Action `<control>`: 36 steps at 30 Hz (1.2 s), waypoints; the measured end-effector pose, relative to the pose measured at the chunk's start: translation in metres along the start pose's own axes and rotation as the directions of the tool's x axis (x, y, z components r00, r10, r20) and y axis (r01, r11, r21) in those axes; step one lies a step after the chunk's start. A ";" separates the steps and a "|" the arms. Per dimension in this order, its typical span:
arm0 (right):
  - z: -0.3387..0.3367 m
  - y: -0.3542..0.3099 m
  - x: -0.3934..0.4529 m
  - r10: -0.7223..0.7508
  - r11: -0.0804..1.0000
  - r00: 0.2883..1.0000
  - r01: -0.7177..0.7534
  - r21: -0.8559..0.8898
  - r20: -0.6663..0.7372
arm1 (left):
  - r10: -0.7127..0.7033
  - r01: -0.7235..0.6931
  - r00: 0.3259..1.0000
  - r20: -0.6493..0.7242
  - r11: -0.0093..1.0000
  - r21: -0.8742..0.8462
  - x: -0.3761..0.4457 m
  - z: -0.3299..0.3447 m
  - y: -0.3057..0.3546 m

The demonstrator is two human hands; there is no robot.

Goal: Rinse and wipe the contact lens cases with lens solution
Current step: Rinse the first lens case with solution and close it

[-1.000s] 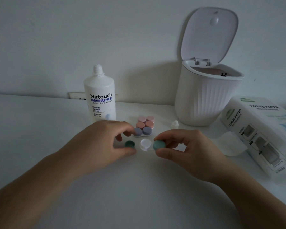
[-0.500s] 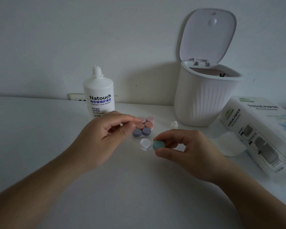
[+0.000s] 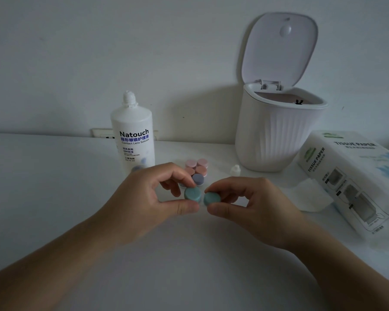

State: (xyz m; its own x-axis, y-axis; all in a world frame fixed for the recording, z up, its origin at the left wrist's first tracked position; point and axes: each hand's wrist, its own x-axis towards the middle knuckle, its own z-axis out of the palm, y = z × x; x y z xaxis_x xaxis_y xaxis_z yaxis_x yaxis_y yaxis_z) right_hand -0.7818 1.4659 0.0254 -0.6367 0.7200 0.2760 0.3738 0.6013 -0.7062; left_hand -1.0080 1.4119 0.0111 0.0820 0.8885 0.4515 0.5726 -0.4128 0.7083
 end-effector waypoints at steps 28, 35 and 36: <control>-0.001 -0.001 0.000 0.005 1.000 1.000 -0.005 0.023 -0.001 | -0.035 0.049 0.986 0.163 0.995 -0.086 -0.001 0.002 -0.008; -0.001 -0.002 -0.001 0.002 1.000 1.000 -0.002 0.022 -0.005 | -0.080 0.091 0.989 0.124 0.992 -0.084 -0.001 0.004 -0.005; -0.001 -0.002 -0.001 0.004 1.000 1.000 -0.004 0.021 -0.004 | -0.095 0.104 0.990 0.102 0.991 -0.089 0.000 0.004 -0.005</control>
State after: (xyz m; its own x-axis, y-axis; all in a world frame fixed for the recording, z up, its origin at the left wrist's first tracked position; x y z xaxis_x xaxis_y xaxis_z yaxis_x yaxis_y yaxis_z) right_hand -0.7813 1.4648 0.0274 -0.6325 0.7236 0.2762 0.3618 0.5914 -0.7207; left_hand -1.0072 1.4146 0.0054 0.1104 0.9393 0.3248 0.5031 -0.3346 0.7968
